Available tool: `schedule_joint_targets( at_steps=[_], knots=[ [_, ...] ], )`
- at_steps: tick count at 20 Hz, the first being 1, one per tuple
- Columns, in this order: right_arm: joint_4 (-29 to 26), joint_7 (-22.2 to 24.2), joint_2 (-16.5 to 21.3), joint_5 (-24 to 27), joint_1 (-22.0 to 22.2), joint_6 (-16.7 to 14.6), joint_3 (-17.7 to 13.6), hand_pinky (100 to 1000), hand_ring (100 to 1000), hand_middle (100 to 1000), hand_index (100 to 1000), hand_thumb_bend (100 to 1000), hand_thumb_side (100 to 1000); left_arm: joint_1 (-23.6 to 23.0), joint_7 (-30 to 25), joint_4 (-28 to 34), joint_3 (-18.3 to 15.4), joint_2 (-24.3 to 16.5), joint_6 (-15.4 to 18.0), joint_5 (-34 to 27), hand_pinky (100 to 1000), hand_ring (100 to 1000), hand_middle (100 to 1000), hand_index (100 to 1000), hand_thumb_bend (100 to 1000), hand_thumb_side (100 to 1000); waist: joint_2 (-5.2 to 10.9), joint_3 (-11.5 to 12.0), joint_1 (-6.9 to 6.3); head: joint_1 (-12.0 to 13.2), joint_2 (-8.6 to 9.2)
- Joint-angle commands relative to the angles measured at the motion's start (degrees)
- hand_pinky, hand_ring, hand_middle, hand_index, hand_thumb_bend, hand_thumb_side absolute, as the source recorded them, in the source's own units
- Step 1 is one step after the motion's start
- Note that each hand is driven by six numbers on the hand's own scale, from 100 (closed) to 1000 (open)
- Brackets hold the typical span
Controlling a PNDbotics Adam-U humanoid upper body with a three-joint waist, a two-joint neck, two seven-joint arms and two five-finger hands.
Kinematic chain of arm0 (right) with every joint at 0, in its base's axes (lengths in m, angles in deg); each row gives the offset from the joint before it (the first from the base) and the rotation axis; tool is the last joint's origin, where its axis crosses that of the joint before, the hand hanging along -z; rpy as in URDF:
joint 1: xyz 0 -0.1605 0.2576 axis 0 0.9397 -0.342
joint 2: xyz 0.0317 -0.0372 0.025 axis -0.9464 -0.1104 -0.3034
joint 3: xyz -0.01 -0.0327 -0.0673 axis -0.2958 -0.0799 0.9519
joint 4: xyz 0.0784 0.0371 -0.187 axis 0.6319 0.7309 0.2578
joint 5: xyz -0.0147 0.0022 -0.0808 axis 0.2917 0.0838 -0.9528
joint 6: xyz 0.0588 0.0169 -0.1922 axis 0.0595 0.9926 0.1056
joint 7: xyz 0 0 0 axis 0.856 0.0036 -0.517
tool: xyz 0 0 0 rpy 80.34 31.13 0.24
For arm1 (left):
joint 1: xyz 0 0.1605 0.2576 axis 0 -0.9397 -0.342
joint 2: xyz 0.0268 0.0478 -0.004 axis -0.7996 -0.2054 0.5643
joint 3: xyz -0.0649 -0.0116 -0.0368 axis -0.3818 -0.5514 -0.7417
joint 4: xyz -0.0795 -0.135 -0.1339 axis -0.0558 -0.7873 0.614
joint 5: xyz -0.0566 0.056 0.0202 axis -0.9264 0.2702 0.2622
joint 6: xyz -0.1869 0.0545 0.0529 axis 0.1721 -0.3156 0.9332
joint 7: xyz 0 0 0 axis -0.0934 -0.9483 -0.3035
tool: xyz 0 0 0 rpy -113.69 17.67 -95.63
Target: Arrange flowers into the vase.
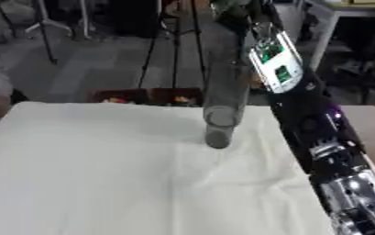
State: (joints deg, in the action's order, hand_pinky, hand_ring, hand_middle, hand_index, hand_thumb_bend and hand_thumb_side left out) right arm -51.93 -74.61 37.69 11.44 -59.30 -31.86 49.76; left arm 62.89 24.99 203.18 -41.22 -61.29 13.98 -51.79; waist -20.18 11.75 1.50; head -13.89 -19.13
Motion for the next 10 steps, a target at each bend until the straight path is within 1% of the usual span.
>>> schedule_joint_targets(
  at_steps=[1,7,8,10],
  knots=[
    [-1.32,2.53,2.09,-2.12,-1.22,-0.09,-1.26,904,908,865,561,388,651,0.33,0.24,0.83,-0.82,-1.63,-0.02,0.24,789,932,941,970,100,1000,1.14,-0.06,0.36,0.19,0.51],
    [-1.97,4.24,2.21,-3.63,-1.15,0.08,-1.91,905,910,866,572,395,660,0.24,0.26,0.83,-0.84,-1.63,-0.02,0.26,789,932,941,970,100,1000,1.23,-0.17,0.34,0.22,0.56],
    [-1.93,4.45,2.3,-3.88,-1.08,0.08,-1.85,907,916,870,591,417,690,0.2,0.26,0.83,-0.84,-1.63,-0.03,0.27,789,932,941,970,100,1000,1.27,-0.27,0.32,0.24,0.59],
    [-1.88,4.96,2.48,-4.49,-1.01,0.0,-1.83,909,919,872,596,407,684,0.11,0.28,0.83,-0.86,-1.6,-0.05,0.27,789,933,941,970,100,1000,1.33,-0.44,0.27,0.28,0.58]
  ],
)
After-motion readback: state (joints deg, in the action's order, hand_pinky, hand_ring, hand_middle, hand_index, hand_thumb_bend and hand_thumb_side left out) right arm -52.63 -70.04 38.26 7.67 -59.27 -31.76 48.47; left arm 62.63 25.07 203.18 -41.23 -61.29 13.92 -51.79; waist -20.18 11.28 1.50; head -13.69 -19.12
